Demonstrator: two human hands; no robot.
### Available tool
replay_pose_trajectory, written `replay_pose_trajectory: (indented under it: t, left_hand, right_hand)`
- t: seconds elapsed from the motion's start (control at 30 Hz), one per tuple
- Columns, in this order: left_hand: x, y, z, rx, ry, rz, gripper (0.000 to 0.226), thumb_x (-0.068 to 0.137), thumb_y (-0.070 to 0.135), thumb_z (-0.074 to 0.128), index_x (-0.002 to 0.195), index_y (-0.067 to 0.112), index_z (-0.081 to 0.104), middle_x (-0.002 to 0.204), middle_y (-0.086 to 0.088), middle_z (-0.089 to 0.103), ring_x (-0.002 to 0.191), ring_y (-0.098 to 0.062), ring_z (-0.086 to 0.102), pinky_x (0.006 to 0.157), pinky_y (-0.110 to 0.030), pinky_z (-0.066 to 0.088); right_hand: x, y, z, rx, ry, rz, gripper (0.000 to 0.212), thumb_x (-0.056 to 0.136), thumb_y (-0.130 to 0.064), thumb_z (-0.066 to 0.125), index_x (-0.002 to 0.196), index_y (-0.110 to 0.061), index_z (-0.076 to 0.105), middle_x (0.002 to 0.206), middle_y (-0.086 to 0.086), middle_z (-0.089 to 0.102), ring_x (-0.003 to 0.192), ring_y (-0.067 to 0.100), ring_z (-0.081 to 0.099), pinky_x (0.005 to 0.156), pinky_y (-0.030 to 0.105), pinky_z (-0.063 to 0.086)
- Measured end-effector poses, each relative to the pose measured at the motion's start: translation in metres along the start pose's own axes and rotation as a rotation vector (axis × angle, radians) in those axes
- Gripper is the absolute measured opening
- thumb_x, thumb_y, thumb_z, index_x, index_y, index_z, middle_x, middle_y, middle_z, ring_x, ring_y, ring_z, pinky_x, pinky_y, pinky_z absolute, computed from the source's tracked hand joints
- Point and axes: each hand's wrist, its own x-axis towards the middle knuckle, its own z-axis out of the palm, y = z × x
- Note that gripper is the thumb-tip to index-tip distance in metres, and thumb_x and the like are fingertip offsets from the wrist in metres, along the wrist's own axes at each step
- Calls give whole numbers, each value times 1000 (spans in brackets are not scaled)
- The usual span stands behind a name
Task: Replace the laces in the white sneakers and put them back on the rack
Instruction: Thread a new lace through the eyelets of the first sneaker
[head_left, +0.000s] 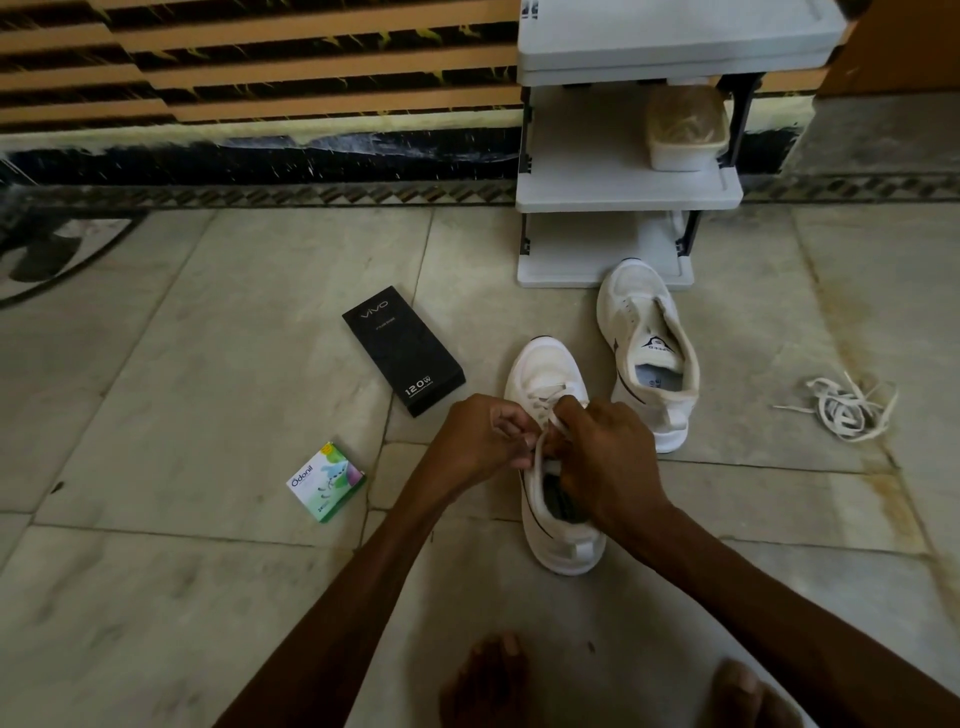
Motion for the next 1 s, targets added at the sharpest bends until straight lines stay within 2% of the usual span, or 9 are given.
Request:
replay_pose_trajectory:
  t: [0.1,0.2,0.3,0.57,0.7,0.77,0.87,1.0]
  left_hand:
    - [6,1,1,124,-27,34,10,81,10,75,90,14,74,88,-6,74,77,-16,72,80,-34,60]
    - [8,2,-3,186,-69,96,12,79,9,77,89,14,73,86,-5,74,78,-16,72,79,-36,60]
    - [8,5,-7,148,-98,92,10,81,6,75,89,12,73,85,-8,73,76,-19,73,76,-37,61]
    - [2,6,-4,62,-87,88,6,84,6,71,87,11,71,81,-2,70,75,-16,72,71,-28,60]
    - [2,6,-4,90,-116,96,12,84,5,72,82,17,71,78,3,71,73,-8,71,67,-16,55]
    - [2,4,-6,43,-122,73,10,83,5,72,84,14,72,77,2,72,72,-6,70,66,-14,54]
    - [0,-3,-3,-142,-113,4,12,84,5,70,96,3,73,88,-10,74,79,-16,73,72,-22,57]
    - [-2,-7,4,-227,-33,-6,15,86,13,70,98,3,72,89,-11,74,78,-20,73,70,-25,58]
  right_hand:
    - [1,4,-1,-88,103,-129,45,53,-16,90,93,-7,72,74,13,68,63,28,58,56,32,47]
    - [3,10,2,-86,76,-220,29,63,-11,84,90,-12,74,82,6,70,71,28,55,58,33,43]
    - [3,13,6,-49,36,-227,26,68,-9,80,93,-15,74,87,4,70,76,27,56,61,34,44]
    - [5,16,9,-104,-22,-170,29,66,-15,81,94,-20,72,89,-1,68,78,26,54,62,34,41]
    - [9,15,9,-184,-77,-220,36,57,-15,79,91,-21,66,87,-1,64,77,26,52,61,34,39]
    - [8,15,9,-185,-83,-228,41,55,-16,81,93,-20,66,88,0,65,76,27,55,61,35,41]
    - [5,17,9,-171,-71,-200,44,54,-19,84,95,-19,67,88,2,66,76,26,58,63,34,43]
    - [4,14,8,-185,-41,-177,35,61,-21,82,94,-19,69,91,2,68,80,28,55,68,36,42]
